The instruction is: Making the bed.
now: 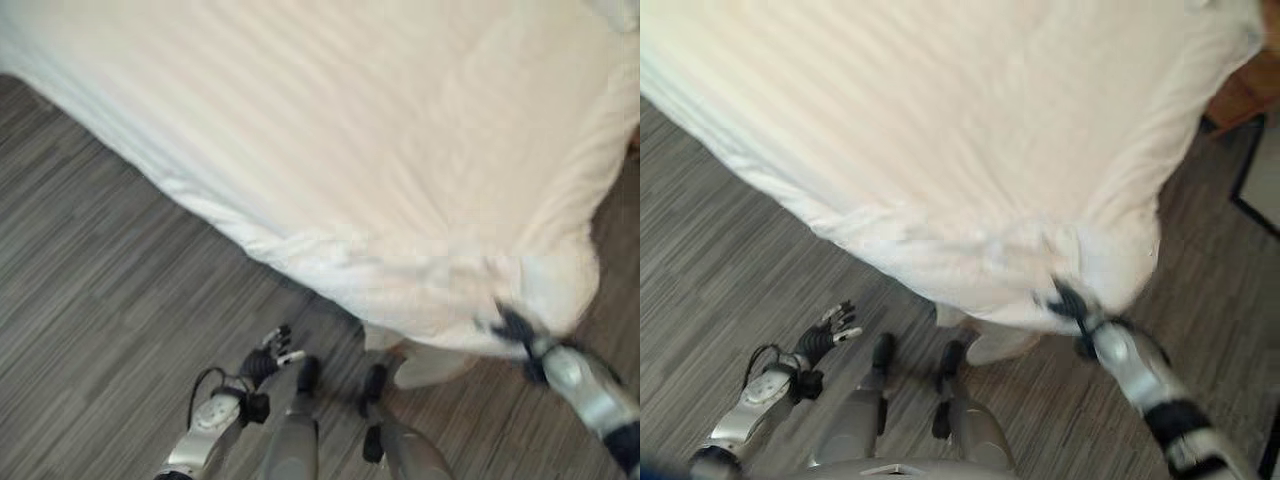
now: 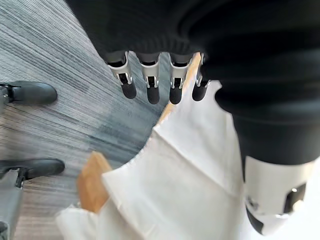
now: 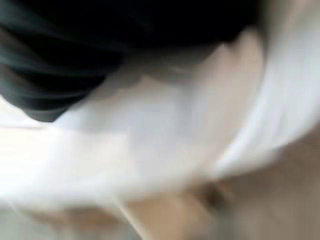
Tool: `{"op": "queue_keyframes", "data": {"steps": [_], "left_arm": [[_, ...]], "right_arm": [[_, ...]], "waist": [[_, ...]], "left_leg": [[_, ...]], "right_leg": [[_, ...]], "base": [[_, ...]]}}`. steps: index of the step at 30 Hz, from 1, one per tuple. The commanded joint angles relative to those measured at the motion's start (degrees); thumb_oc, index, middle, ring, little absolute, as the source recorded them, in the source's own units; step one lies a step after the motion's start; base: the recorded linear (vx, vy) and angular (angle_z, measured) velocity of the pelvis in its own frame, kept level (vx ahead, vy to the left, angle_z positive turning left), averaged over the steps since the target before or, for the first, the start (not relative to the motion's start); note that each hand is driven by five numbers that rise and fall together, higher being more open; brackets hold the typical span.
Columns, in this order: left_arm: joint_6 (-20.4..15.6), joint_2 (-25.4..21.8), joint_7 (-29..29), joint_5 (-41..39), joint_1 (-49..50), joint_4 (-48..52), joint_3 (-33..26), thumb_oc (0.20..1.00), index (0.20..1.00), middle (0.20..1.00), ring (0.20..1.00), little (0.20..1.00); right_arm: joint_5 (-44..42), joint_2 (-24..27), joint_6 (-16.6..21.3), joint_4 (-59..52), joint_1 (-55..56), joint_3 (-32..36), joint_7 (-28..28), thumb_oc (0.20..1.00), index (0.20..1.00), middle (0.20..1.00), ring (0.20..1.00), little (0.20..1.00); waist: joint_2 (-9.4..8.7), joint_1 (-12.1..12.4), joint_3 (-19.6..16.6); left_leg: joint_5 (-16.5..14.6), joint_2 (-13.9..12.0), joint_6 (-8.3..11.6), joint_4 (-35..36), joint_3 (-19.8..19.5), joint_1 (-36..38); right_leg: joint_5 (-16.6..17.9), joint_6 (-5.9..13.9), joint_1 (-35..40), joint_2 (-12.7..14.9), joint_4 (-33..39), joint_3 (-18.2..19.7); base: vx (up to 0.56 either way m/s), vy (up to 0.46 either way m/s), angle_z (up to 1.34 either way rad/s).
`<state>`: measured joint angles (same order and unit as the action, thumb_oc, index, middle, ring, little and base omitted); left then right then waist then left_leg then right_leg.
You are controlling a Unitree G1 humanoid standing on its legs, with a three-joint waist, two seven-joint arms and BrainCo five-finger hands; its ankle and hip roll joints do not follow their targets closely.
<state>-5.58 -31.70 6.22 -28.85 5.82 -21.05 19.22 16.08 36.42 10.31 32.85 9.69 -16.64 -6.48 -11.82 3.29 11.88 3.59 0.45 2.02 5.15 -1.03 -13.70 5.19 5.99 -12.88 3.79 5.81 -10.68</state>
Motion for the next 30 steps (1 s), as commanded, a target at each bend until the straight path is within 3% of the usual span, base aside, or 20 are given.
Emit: {"op": "queue_keyframes", "data": {"steps": [1, 2, 3, 4, 5, 6, 10, 15, 17, 18, 20, 21, 22, 24, 27, 28, 29, 30], "left_arm": [[-0.58, 2.35, 2.76, 1.89, 1.82, 0.04, -0.71, 1.0, 1.0, 1.0, 1.0, 1.0], [-0.48, 2.41, 3.21, 2.23, 2.46, -0.26, -0.45, 1.0, 1.0, 1.0, 1.0, 1.0], [-0.48, 2.3, 3.2, 2.22, 2.38, -0.26, -0.43, 1.0, 1.0, 1.0, 1.0, 1.0], [-0.08, 3.26, 3.59, 2.59, 2.87, -1.53, -0.63, 1.0, 1.0, 1.0, 1.0, 1.0], [-0.08, 3.2, 3.58, 2.59, 2.85, -1.53, -0.59, 1.0, 1.0, 1.0, 1.0, 1.0], [0.28, 3.95, 3.93, 2.86, 2.69, -2.52, -0.39, 1.0, 1.0, 1.0, 1.0, 1.0], [0.6, 4.26, 5.05, 2.36, 2.0, -2.53, 0.08, 1.0, 1.0, 1.0, 1.0, 1.0], [0.75, 4.22, 6.49, 1.37, 1.77, -2.04, -0.06, 1.0, 1.0, 1.0, 1.0, 1.0], [1.21, 4.22, 7.57, 1.93, 1.43, -2.35, -0.08, 1.0, 1.0, 1.0, 1.0, 1.0], [1.27, 4.31, 7.36, 1.99, 1.08, -2.7, -0.27, 1.0, 1.0, 1.0, 1.0, 1.0], [1.23, 4.42, 6.58, 1.3, 0.36, -2.98, -0.79, 1.0, 1.0, 1.0, 1.0, 1.0], [1.23, 4.45, 6.57, 1.3, 0.29, -3.0, -0.77, 1.0, 1.0, 1.0, 1.0, 1.0], [1.08, 5.22, 5.45, 1.03, 0.09, -3.85, -0.99, 1.0, 1.0, 1.0, 1.0, 1.0], [0.72, 6.03, 3.89, 1.31, 1.02, -3.88, -1.81, 1.0, 1.0, 1.0, 1.0, 1.0], [0.57, 7.76, 2.87, 0.92, 2.38, -2.68, -3.08, 1.0, 1.0, 1.0, 1.0, 1.0], [0.68, 8.61, 2.32, 0.91, 2.26, -2.36, -3.98, 1.0, 1.0, 1.0, 1.0, 1.0], [0.72, 9.25, 1.91, 1.11, 1.83, -2.88, -4.73, 1.0, 1.0, 1.0, 1.0, 1.0], [0.78, 9.59, 1.63, 0.96, 1.38, -3.06, -5.1, 1.0, 1.0, 1.0, 1.0, 1.0]], "right_arm": [[6.74, 0.32, -6.78, 20.74, 5.57, -5.35, -5.87, 0.2, 0.2, 0.2, 0.2, 0.2], [4.8, -4.75, -7.59, 28.67, 8.26, -3.33, -4.93, 0.2, 0.2, 0.2, 0.2, 0.2], [4.82, -4.98, -7.44, 28.96, 8.11, -3.35, -4.77, 0.2, 0.2, 0.2, 0.2, 0.2], [0.81, -11.26, -8.67, 35.86, 9.87, -1.82, -5.27, 0.2, 0.2, 0.2, 0.2, 0.2], [0.79, -11.4, -8.58, 36.06, 9.79, -1.84, -5.16, 0.2, 0.2, 0.2, 0.2, 0.2], [-0.97, -14.16, -9.28, 39.14, 9.64, -2.26, -6.21, 1.0, 1.0, 1.0, 1.0, 1.0], [-5.78, -15.7, -10.45, 42.34, 8.0, -2.93, -8.92, 1.0, 1.0, 1.0, 1.0, 1.0], [-3.98, -12.89, -12.17, 46.53, 7.71, -2.84, -12.59, 1.0, 1.0, 1.0, 1.0, 1.0], [-1.95, -8.34, -13.46, 49.88, 8.94, 0.75, -15.13, 1.0, 1.0, 1.0, 1.0, 1.0], [-5.05, -5.58, -13.56, 50.41, 8.16, 4.41, -13.98, 1.0, 1.0, 1.0, 1.0, 1.0], [-16.12, 0.88, -13.45, 52.25, 3.26, 13.82, -9.41, 1.0, 1.0, 1.0, 1.0, 1.0], [-16.13, 0.9, -13.44, 52.27, 3.23, 13.85, -9.41, 1.0, 1.0, 1.0, 1.0, 1.0], [-23.27, 8.04, -11.23, 51.86, -2.14, 20.67, -3.43, 1.0, 1.0, 1.0, 1.0, 1.0], [-21.92, 13.94, -10.44, 42.11, -4.49, 22.62, -1.26, 1.0, 1.0, 1.0, 1.0, 1.0], [-18.73, 24.25, -11.14, 17.29, -3.12, 33.98, 4.6, 1.0, 1.0, 1.0, 1.0, 1.0], [-16.37, 23.63, -11.62, 8.23, -1.36, 38.38, 7.63, 0.561, 0.561, 0.561, 0.561, 0.561], [-14.99, 21.63, -11.66, 2.04, 0.22, 41.43, 9.58, 0.2, 0.2, 0.2, 0.2, 0.2], [-14.94, 19.79, -12.13, -6.16, 1.0, 44.83, 10.78, 0.2, 0.2, 0.2, 0.2, 0.2]], "waist": [[3.8, -1.28, 0.41], [3.95, -1.47, -0.49], [3.79, -1.47, -0.55], [4.25, -1.78, -1.69], [4.21, -1.71, -1.66], [4.52, -1.68, -2.19], [5.08, -1.67, -3.41], [5.36, -1.68, -4.79], [5.38, -1.83, -6.08], [5.43, -1.92, -6.25], [5.41, -2.31, -6.52], [5.41, -2.33, -6.59], [5.59, -2.63, -6.72], [5.73, -3.06, -7.05], [6.15, -4.08, -7.79], [6.63, -4.46, -8.04], [6.92, -4.83, -8.27], [7.14, -4.86, -8.39]], "left_leg": [[1.17, -0.49, 0.72, -0.15, -3.45, -0.96], [1.01, -0.27, 0.56, -0.15, -3.53, -0.29], [1.32, -0.15, 0.52, -0.15, -3.54, -0.57], [1.08, -0.05, 0.36, -0.15, -3.36, 0.44], [1.06, -0.05, 0.36, -0.15, -3.35, 0.48], [0.85, 0.07, 0.29, -0.15, -3.12, 1.11], [0.37, 0.14, 0.28, -0.15, -2.49, 2.75], [-0.22, 0.17, 0.32, -0.15, -2.13, 4.39], [-0.73, 0.28, 0.33, -0.15, -2.25, 5.7], [-0.82, 0.3, 0.33, -0.15, -2.2, 6.1], [-0.99, 0.2, 0.38, -0.15, -1.76, 6.79], [-0.86, 0.25, 0.37, -0.15, -1.77, 6.59], [-1.03, 0.1, 0.39, -0.15, -1.11, 7.07], [-1.13, -0.05, 0.4, -0.15, -0.28, 7.36], [-1.79, -0.21, 0.3, -0.15, 0.8, 8.08], [-2.05, -0.21, 0.18, -0.15, 1.05, 8.25], [-1.96, -0.16, 0.01, -0.15, 1.14, 8.09], [-2.16, -0.18, -0.11, -0.15, 1.15, 8.18]], "right_leg": [[2.57, 3.84, -0.93, 2.16, -0.81, 1.32], [2.35, 3.85, -0.33, 2.29, -0.81, 1.48], [2.56, 3.87, -0.6, 2.4, -0.81, 1.47], [2.35, 3.83, 0.22, 2.62, -0.81, 1.69], [2.33, 3.83, 0.25, 2.61, -0.81, 1.7], [2.24, 3.81, 0.76, 2.62, -0.81, 2.0], [2.03, 3.7, 1.97, 2.64, -0.81, 2.46], [1.77, 3.68, 3.56, 2.69, -0.81, 2.75], [1.4, 3.77, 5.13, 2.89, -0.81, 2.4], [1.35, 3.8, 5.52, 2.98, -0.81, 2.34], [1.4, 3.87, 6.02, 2.92, -0.81, 2.76], [1.5, 3.89, 5.83, 2.96, -0.81, 2.76], [1.71, 3.96, 6.03, 2.91, -0.81, 3.33], [1.88, 4.04, 6.03, 2.75, -0.81, 4.13], [1.88, 4.16, 6.33, 2.59, -0.81, 5.03], [1.77, 4.19, 6.43, 2.55, -0.81, 5.04], [1.92, 4.19, 6.2, 2.7, -0.81, 5.09], [1.78, 4.18, 6.22, 2.7, -0.81, 5.07]], "base": [[0.12, 0.009, -0.01], [0.07, 0.012, -0.01], [0.08, 0.039, 0.08], [0.04, 0.031, 0.05], [0.07, 0.038, 0.04], [0.04, 0.016, 0.01], [0.04, 0.018, -0.02], [0.02, 0.002, -0.02], [0.04, -0.004, -0.03], [0.04, -0.004, -0.03], [0.01, 0.0, -0.13], [-0.02, 0.014, -0.19], [-0.02, 0.013, -0.11], [-0.01, 0.029, -0.24], [0.02, 0.035, -0.27], [0.01, 0.036, -0.25], [0.01, 0.026, -0.04], [0.0, 0.015, 0.05]]}}
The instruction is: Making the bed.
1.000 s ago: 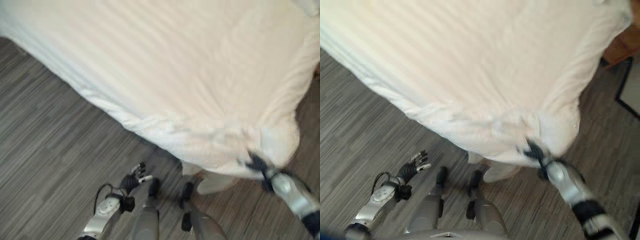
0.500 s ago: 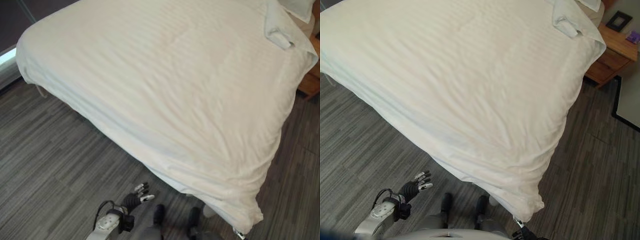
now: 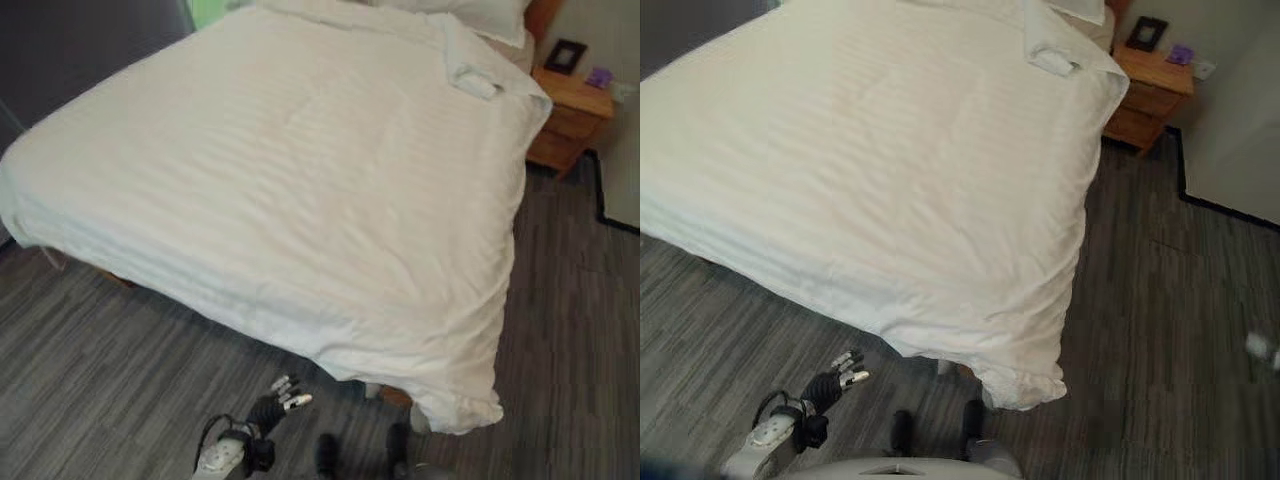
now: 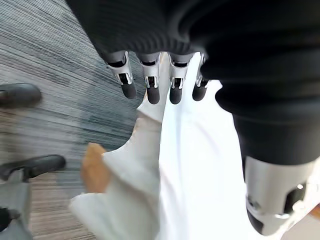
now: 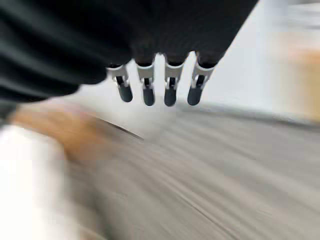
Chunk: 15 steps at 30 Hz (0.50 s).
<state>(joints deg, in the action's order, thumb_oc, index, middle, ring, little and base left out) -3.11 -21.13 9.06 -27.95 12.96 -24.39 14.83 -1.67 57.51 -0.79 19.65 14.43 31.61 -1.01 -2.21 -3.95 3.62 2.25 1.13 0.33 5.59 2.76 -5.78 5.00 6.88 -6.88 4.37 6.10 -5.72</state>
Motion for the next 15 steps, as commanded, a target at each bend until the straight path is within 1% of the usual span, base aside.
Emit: {"op": "queue_keyframes", "data": {"steps": [1, 2, 3, 4, 5, 6, 8, 9, 10, 12, 13, 14, 15], "left_arm": [[-1.87, -0.08, -1.78, -0.48, -6.38, -0.01, -0.72, 1.0, 1.0, 1.0, 1.0, 1.0], [-2.21, 0.61, -2.24, -0.6, -7.0, -0.47, 0.03, 1.0, 1.0, 1.0, 1.0, 1.0], [-2.11, 1.31, -2.73, -0.71, -7.11, -0.23, 1.02, 1.0, 1.0, 1.0, 1.0, 1.0], [-1.94, 0.98, -2.7, -0.43, -6.46, 0.26, 1.1, 1.0, 1.0, 1.0, 1.0, 1.0], [-1.79, 0.79, -2.62, -0.13, -6.03, 0.66, 1.51, 1.0, 1.0, 1.0, 1.0, 1.0], [-1.81, 0.06, -2.16, -0.06, -5.04, 1.38, 2.4, 1.0, 1.0, 1.0, 1.0, 1.0], [-1.93, -0.65, -1.62, 0.0, -3.88, 2.15, 3.14, 1.0, 1.0, 1.0, 1.0, 1.0], [-1.93, -0.7, -1.61, -0.01, -3.81, 2.18, 3.09, 1.0, 1.0, 1.0, 1.0, 1.0], [-2.23, -1.68, -1.05, -0.16, -2.7, 2.57, 3.77, 1.0, 1.0, 1.0, 1.0, 1.0], [-2.33, -2.41, -0.7, -0.03, -1.93, 3.09, 4.2, 1.0, 1.0, 1.0, 1.0, 1.0], [-2.33, -2.41, -0.69, -0.03, -1.87, 3.11, 4.15, 1.0, 1.0, 1.0, 1.0, 1.0], [-2.5, -2.75, -0.3, 0.02, -1.35, 2.9, 3.97, 1.0, 1.0, 1.0, 1.0, 1.0], [-2.51, -2.75, -0.3, 0.02, -1.33, 2.9, 3.96, 1.0, 1.0, 1.0, 1.0, 1.0]], "right_arm": [[-3.3, -4.99, 1.61, 1.0, -4.96, -1.63, 7.15, 0.2, 0.2, 0.2, 0.2, 0.2], [-9.12, -8.17, 4.87, 0.35, -6.9, -2.12, 8.72, 0.2, 0.2, 0.2, 0.2, 0.2], [-19.64, -15.19, 10.35, -9.23, -9.79, -5.93, 6.25, 0.2, 0.2, 0.2, 0.2, 0.2], [-23.62, -18.85, 11.8, -14.66, -9.97, -8.9, 3.64, 0.2, 0.2, 0.2, 0.2, 0.2], [-26.1, -21.0, 12.13, -16.5, -10.09, -10.87, 2.79, 0.2, 0.2, 0.2, 0.2, 0.2], [-32.99, -24.77, 12.84, -20.43, -10.52, -17.43, -1.99, 0.2, 0.2, 0.2, 0.2, 0.2], [-36.48, -27.12, 11.89, -22.65, -10.29, -22.72, -4.8, 0.2, 0.2, 0.2, 0.2, 0.2], [-36.51, -27.15, 11.9, -22.63, -10.28, -22.78, -4.82, 0.2, 0.2, 0.2, 0.2, 0.2], [-40.27, -27.76, 11.15, -22.06, -11.12, -28.53, -7.82, 0.2, 0.2, 0.2, 0.2, 0.2], [-41.28, -27.73, 9.43, -23.29, -11.54, -33.57, -10.07, 0.2, 0.2, 0.2, 0.2, 0.2], [-41.28, -27.73, 9.44, -23.27, -11.55, -33.62, -10.08, 0.2, 0.2, 0.2, 0.2, 0.2], [-41.47, -26.87, 8.01, -24.05, -11.02, -36.11, -11.85, 0.2, 0.2, 0.2, 0.2, 0.2], [-41.48, -26.86, 8.01, -24.04, -11.02, -36.12, -11.86, 0.2, 0.2, 0.2, 0.2, 0.2]], "waist": [[-2.21, 2.15, 0.01], [-2.1, 2.11, 0.07], [-1.85, 2.06, 0.47], [-2.09, 2.22, 0.74], [-2.1, 2.39, 0.8], [-2.08, 3.1, 1.2], [-1.92, 3.84, 1.68], [-1.96, 3.77, 1.64], [-1.75, 4.72, 2.27], [-1.65, 5.24, 2.48], [-1.66, 5.17, 2.45], [-1.54, 5.72, 2.76], [-1.54, 5.68, 2.73]], "left_leg": [[-1.01, -0.91, 1.42, -0.59, -2.53, 0.55], [-1.02, -0.84, 1.32, -0.59, -2.54, 0.53], [-0.91, -0.82, 1.24, -0.59, -2.39, 0.68], [-0.87, -0.85, 1.23, -0.59, -2.35, 0.87], [-0.71, -0.86, 1.27, -0.59, -2.29, 0.74], [-0.36, -0.89, 1.39, -0.59, -2.32, 0.58], [0.01, -0.89, 1.53, -0.59, -2.59, 0.3], [0.01, -0.88, 1.53, -0.59, -2.63, 0.29], [0.19, -1.01, 1.71, -0.59, -2.69, 0.37], [0.68, -0.92, 1.85, -0.59, -2.9, -0.21], [0.68, -0.92, 1.85, -0.59, -2.93, -0.22], [0.92, -0.87, 1.99, -0.59, -3.22, -0.66], [0.93, -0.86, 1.99, -0.59, -3.26, -0.69]], "right_leg": [[1.83, 3.25, 0.39, 2.12, -1.1, 0.21], [1.72, 3.19, 0.32, 2.15, -1.1, 0.26], [1.65, 2.95, 0.41, 2.12, -1.1, 0.67], [1.59, 2.75, 0.57, 2.06, -1.1, 0.84], [1.61, 2.69, 0.49, 2.08, -1.1, 0.9], [1.64, 2.56, 0.43, 2.11, -1.1, 0.69], [1.64, 2.52, 0.34, 2.14, -1.1, 0.25], [1.62, 2.52, 0.35, 2.15, -1.1, 0.22], [1.6, 2.42, 0.47, 2.08, -1.1, -0.07], [1.82, 2.38, 0.08, 2.17, -1.1, -0.38], [1.81, 2.38, 0.09, 2.17, -1.1, -0.41], [1.83, 2.37, -0.03, 2.24, -1.1, -0.76], [1.82, 2.37, -0.04, 2.25, -1.1, -0.8]], "base": [[0.0, 0.01, 0.06], [-0.04, 0.005, 0.02], [-0.04, -0.007, -0.06], [-0.05, -0.017, -0.12], [-0.05, -0.033, -0.15], [-0.05, -0.036, -0.07], [-0.04, -0.029, 0.03], [-0.03, -0.024, 0.09], [-0.04, -0.023, 0.15], [-0.04, -0.016, 0.11], [-0.03, -0.01, 0.04], [-0.02, -0.009, 0.06], [-0.03, -0.026, 0.08]]}}
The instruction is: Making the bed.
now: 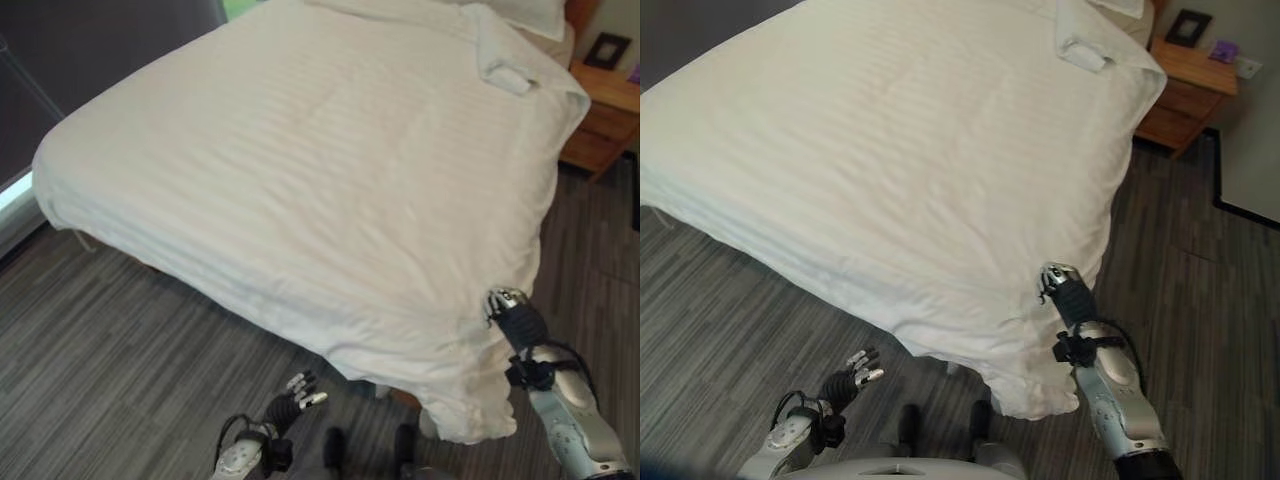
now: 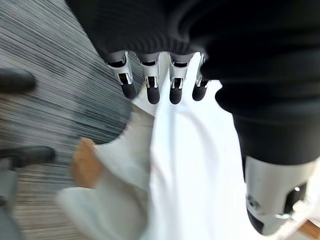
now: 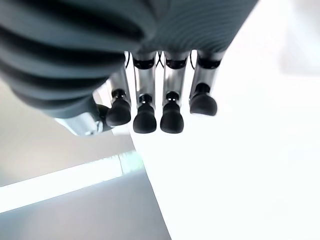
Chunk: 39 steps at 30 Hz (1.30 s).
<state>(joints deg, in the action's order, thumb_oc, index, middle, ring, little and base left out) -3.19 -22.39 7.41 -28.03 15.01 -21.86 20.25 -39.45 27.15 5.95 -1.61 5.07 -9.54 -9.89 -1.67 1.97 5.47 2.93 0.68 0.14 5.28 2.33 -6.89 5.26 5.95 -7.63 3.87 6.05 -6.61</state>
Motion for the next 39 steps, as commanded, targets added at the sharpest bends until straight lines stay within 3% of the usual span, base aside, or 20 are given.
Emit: {"op": "queue_keyframes", "data": {"steps": [1, 18, 26, 33, 39], "left_arm": [[-2.72, -1.72, 1.74, -0.15, -3.13, 0.39, -1.11, 1.0, 1.0, 1.0, 1.0, 1.0], [-3.86, -1.33, 0.88, 0.31, -4.41, -0.2, -0.36, 1.0, 1.0, 1.0, 1.0, 1.0], [-4.24, -1.13, -0.23, -0.75, -5.21, -0.38, -0.14, 1.0, 1.0, 1.0, 1.0, 1.0], [-4.08, -0.98, 0.09, -1.47, -4.46, -0.6, -1.76, 1.0, 1.0, 1.0, 1.0, 1.0], [-3.53, -1.28, 0.55, -1.67, -5.08, -0.19, -2.12, 1.0, 1.0, 1.0, 1.0, 1.0]], "right_arm": [[-3.65, 3.07, 0.47, 2.58, -1.76, 2.33, -3.77, 0.2, 0.2, 0.2, 0.2, 0.2], [-0.9, -0.77, -3.02, 7.77, 4.41, -6.0, -6.77, 0.2, 0.2, 0.2, 0.2, 0.2], [4.3, -3.22, -2.88, 23.07, 1.09, -7.47, -3.47, 0.2, 0.2, 0.2, 0.2, 0.2], [7.53, -5.43, -2.81, 43.76, -1.03, -2.86, -1.24, 0.2, 0.2, 0.2, 0.2, 0.2], [10.47, -4.24, -2.29, 58.87, -4.79, 1.6, 1.68, 0.2, 0.2, 0.2, 0.2, 0.2]], "waist": [[-1.93, 0.51, 1.2], [-2.5, 0.58, 4.15], [-1.6, 1.58, 5.66], [-0.56, 2.0, 6.52], [-0.1, 2.22, 6.81]], "left_leg": [[0.46, -0.23, 2.2, -0.28, -3.48, 0.11], [1.3, -0.28, 2.29, -0.28, -4.12, -2.25], [1.91, 0.01, 2.29, -0.28, -4.84, -3.93], [2.01, 0.47, 2.09, -0.28, -5.51, -4.96], [2.14, 0.48, 2.05, -0.28, -5.26, -5.86]], "right_leg": [[1.61, 3.28, 0.67, 2.77, -1.05, -0.47], [2.06, 3.31, -1.22, 2.6, -1.05, -0.66], [2.26, 3.34, -2.6, 2.81, -1.05, -1.24], [2.41, 3.25, -3.62, 2.85, -1.05, -1.2], [2.64, 3.23, -4.79, 2.63, -1.05, -0.62]], "base": [[-0.02, -0.022, 0.08], [-0.01, -0.006, 0.03], [0.0, 0.0, 0.0], [0.0, -0.003, 0.05], [0.0, 0.0, 0.01]]}}
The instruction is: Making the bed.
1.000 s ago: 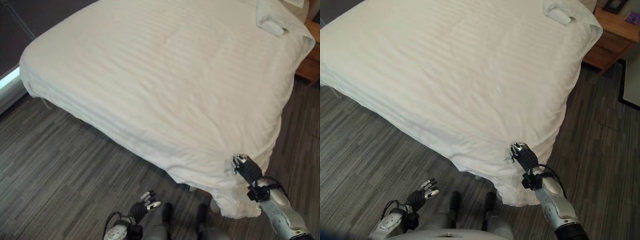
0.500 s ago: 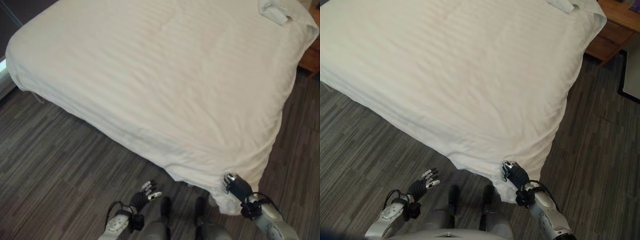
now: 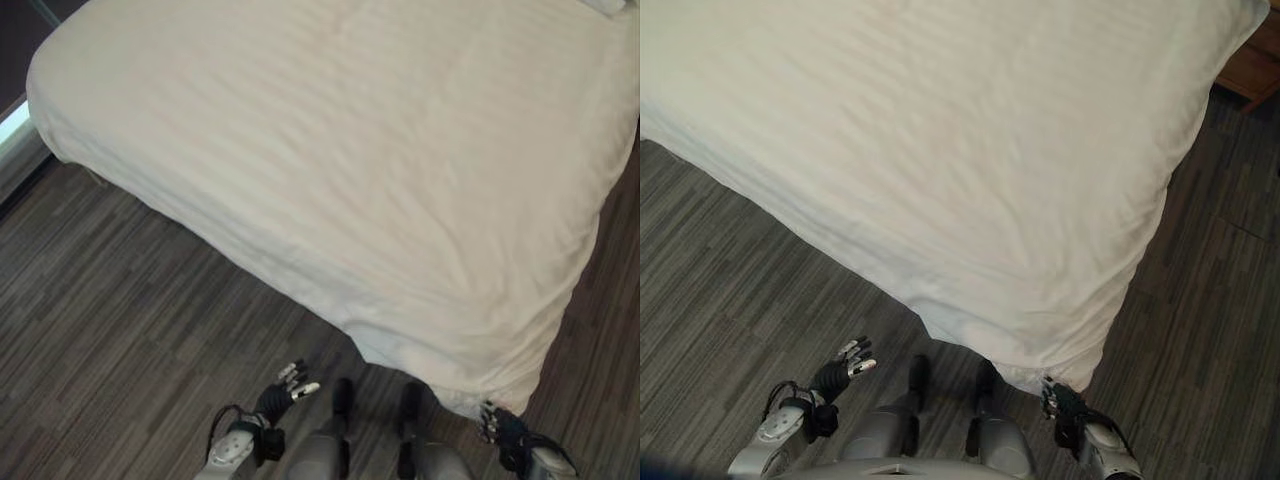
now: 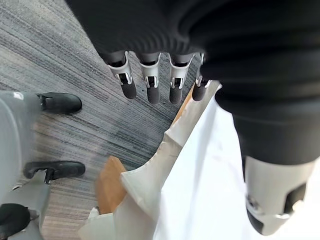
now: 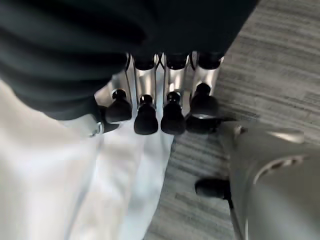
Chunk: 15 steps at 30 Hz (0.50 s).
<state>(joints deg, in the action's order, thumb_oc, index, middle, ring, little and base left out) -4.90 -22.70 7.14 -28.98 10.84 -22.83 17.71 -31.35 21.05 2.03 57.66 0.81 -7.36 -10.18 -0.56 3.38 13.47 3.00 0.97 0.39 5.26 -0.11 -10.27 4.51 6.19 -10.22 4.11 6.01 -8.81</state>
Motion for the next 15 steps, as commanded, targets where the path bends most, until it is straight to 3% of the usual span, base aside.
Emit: {"op": "queue_keyframes", "data": {"steps": [1, 3, 7, 11, 15], "left_arm": [[-1.75, -1.06, 0.91, -0.79, -0.98, 0.95, 0.42, 1.0, 1.0, 1.0, 1.0, 1.0], [-1.4, -1.26, 1.35, -0.79, -1.49, 1.03, 0.03, 1.0, 1.0, 1.0, 1.0, 1.0], [-0.72, -1.76, 2.03, 0.17, -1.51, 0.89, -1.09, 1.0, 1.0, 1.0, 1.0, 1.0], [-0.56, -1.81, 1.83, 0.22, -1.53, 0.88, -1.66, 1.0, 1.0, 1.0, 1.0, 1.0], [-0.85, -1.35, 0.84, 0.64, -2.62, -0.42, -2.39, 1.0, 1.0, 1.0, 1.0, 1.0]], "right_arm": [[2.1, 2.1, 1.5, 1.32, -0.97, 0.21, 2.21, 0.2, 0.2, 0.2, 0.2, 0.2], [2.37, 3.64, 1.1, 9.89, -1.82, 4.49, 3.8, 0.2, 0.2, 0.2, 0.2, 0.2], [6.54, 5.08, -0.28, 16.64, 1.32, 7.6, 5.25, 0.2, 0.2, 0.2, 0.2, 0.2], [4.28, 6.39, -0.19, 18.29, 3.7, 12.36, 6.66, 0.2, 0.2, 0.2, 0.2, 0.2], [0.1, 8.09, 2.45, 10.06, 6.93, 19.77, 9.67, 0.2, 0.2, 0.2, 0.2, 0.2]], "waist": [[-1.12, 0.8, -1.14], [-0.68, 0.67, -1.04], [-0.57, -0.11, -1.3], [-0.86, -1.19, -1.68], [-1.99, -3.49, -2.42]], "left_leg": [[2.08, 0.19, 1.78, -0.26, -2.81, -2.53], [1.98, 0.32, 1.74, -0.26, -2.8, -2.7], [1.74, 0.27, 1.65, -0.26, -2.52, -2.43], [1.4, 0.2, 1.57, -0.26, -2.01, -1.95], [0.83, -0.11, 1.45, -0.26, -0.56, -0.95]], "right_leg": [[3.41, 2.98, -2.31, 2.38, -1.01, 1.62], [3.51, 2.97, -2.64, 2.36, -1.01, 2.0], [3.4, 2.86, -2.47, 2.17, -1.01, 2.58], [3.3, 2.83, -2.27, 1.93, -1.01, 3.18], [3.5, 3.14, -2.0, 1.57, -1.01, 4.58]], "base": [[0.0, 0.0, 0.0], [0.0, 0.0, 0.0], [0.0, 0.0, 0.0], [0.0, 0.012, -0.02], [-0.02, 0.045, -0.21]]}}
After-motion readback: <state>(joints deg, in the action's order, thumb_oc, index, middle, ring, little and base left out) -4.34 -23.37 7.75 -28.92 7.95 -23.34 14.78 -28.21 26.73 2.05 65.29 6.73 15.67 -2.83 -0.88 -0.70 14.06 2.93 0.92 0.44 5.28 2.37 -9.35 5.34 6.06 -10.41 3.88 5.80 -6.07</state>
